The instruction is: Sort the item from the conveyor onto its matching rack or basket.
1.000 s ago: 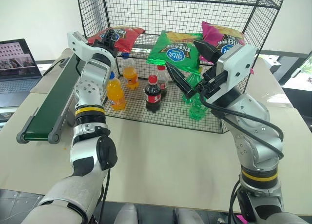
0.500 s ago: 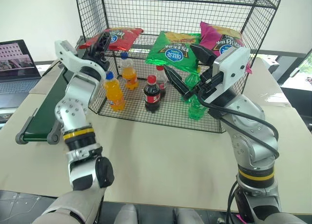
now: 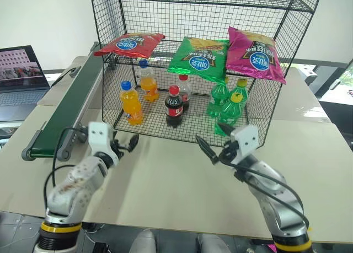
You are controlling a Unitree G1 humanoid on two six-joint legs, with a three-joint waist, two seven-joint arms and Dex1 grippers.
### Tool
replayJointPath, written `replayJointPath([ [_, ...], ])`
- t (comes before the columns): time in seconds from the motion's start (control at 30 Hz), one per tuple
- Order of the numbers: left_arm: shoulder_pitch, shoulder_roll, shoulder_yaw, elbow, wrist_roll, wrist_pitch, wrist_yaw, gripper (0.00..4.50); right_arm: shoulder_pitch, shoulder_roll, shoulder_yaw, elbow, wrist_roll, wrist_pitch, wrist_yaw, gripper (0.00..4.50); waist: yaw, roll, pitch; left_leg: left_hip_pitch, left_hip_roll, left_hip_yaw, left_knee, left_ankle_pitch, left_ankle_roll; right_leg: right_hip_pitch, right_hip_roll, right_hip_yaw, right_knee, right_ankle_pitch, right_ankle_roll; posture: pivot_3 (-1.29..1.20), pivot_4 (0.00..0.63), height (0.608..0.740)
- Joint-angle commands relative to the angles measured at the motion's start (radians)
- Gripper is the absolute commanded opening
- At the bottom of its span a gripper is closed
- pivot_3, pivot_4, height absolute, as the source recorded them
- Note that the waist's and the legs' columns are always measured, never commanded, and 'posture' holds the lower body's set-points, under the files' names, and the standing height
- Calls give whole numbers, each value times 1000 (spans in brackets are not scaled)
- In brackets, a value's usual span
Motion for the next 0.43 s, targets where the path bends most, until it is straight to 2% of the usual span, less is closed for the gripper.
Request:
replayJointPath([
  [0.03,2,-36,-36,39,101,-109,-34,4457,17,17,-52,0,-27,-50,-52,4500,-2,0,0,0,0,0,0,0,0,0,0,0,0,0,0,0,150,740],
  [0.23,-19,-94,-60,123,187,-197,-85,4457,49,31,-61,44,-57,-97,-69,4500,-6,0,0,0,0,0,-1,-2,3,0,0,0,-1,0,0,0,150,740],
  [0.43,-41,-121,-66,149,220,-192,-130,4457,47,39,-84,51,-65,-112,-86,4500,-5,0,0,0,0,0,0,-2,3,2,0,0,-1,0,0,0,150,740],
])
